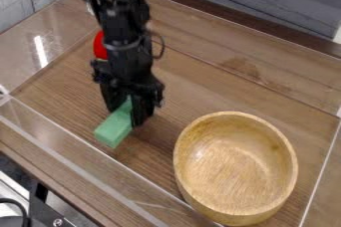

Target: Put the green block in the brown bowl

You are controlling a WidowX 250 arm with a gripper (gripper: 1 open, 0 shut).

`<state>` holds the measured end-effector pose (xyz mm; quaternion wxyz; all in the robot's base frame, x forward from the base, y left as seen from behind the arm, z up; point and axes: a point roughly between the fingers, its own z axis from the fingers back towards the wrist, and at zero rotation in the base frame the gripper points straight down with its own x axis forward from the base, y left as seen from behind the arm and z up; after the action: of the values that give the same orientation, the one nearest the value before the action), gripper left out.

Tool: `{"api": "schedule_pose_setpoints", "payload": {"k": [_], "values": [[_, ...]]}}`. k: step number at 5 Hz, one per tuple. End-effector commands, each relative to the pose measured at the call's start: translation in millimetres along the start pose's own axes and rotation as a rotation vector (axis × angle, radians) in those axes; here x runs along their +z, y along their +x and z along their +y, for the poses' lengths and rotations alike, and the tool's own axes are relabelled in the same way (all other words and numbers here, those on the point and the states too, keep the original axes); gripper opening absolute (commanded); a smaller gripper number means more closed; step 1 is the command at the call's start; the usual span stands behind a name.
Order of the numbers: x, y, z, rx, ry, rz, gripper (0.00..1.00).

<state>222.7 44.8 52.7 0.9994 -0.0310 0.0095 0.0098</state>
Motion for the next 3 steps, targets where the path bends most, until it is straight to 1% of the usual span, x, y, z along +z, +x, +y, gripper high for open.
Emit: {"api": "schedule_pose_setpoints", "payload": {"k": [1, 2, 3], "values": [[35.0, 8.2, -22.7, -0.002, 0.011, -0.082, 0.00], [43.1, 5.5, -57.7, -0.025, 0.001, -0.095, 0.00], [36.4, -0.1, -97.9, -0.084, -0.020, -0.087, 0.00]]}}
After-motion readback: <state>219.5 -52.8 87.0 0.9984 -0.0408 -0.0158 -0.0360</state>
